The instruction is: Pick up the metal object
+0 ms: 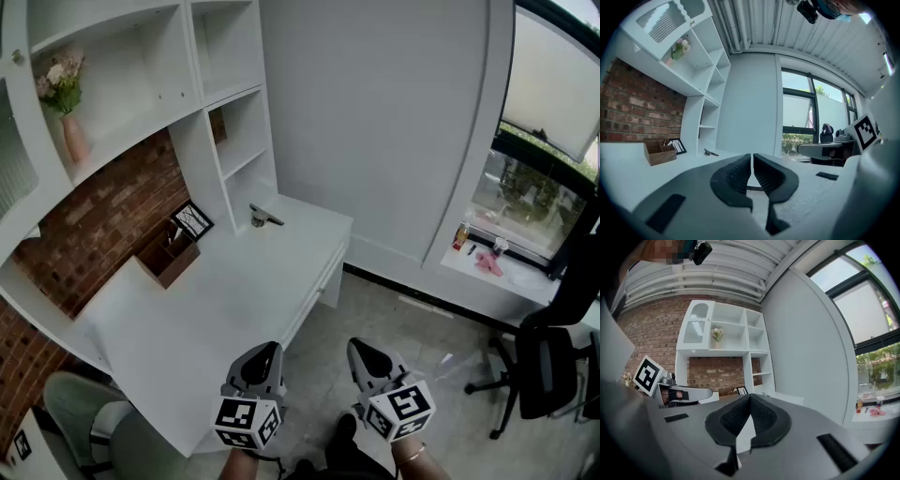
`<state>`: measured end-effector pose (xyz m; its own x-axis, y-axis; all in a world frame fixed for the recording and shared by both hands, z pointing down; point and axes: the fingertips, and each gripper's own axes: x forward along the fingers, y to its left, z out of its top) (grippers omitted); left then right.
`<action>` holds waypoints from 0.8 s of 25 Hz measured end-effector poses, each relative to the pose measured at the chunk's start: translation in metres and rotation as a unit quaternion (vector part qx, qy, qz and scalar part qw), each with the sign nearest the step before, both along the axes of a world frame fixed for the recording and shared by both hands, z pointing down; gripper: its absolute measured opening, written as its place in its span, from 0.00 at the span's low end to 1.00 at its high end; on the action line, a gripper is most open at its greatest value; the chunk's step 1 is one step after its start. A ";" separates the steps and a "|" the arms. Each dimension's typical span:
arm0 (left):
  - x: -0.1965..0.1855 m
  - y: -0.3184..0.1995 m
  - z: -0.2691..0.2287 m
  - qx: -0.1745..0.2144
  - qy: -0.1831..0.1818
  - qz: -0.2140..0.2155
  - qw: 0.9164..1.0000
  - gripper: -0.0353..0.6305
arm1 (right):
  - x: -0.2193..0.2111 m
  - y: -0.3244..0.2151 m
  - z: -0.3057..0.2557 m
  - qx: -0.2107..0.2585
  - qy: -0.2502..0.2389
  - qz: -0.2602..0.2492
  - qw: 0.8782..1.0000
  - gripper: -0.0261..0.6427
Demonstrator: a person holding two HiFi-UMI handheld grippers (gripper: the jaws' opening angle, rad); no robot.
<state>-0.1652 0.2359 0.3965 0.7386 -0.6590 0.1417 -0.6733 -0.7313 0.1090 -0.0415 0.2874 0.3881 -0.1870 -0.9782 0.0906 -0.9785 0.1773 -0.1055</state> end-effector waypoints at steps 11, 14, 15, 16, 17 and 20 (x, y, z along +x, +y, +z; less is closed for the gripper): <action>0.057 -0.074 0.003 -0.002 -0.007 -0.063 0.998 0.09 | 0.064 -0.070 -0.001 -0.004 -0.003 -0.052 0.999 0.05; 0.065 -0.094 0.004 -0.011 -0.006 -0.085 0.996 0.09 | 0.084 -0.084 -0.004 0.000 -0.004 -0.057 0.998 0.05; 0.067 -0.100 0.004 -0.013 -0.005 -0.091 0.996 0.09 | 0.091 -0.089 -0.004 0.001 -0.005 -0.056 0.998 0.05; 0.069 -0.106 0.004 -0.014 -0.004 -0.098 0.995 0.09 | 0.098 -0.093 -0.004 0.003 -0.007 -0.056 0.998 0.05; 0.070 -0.111 0.004 -0.015 -0.003 -0.106 0.994 0.09 | 0.104 -0.097 -0.003 0.003 -0.009 -0.056 0.998 0.05; 0.075 -0.123 0.003 -0.012 -0.003 -0.126 0.992 0.09 | 0.121 -0.109 0.000 0.002 -0.013 -0.059 0.998 0.05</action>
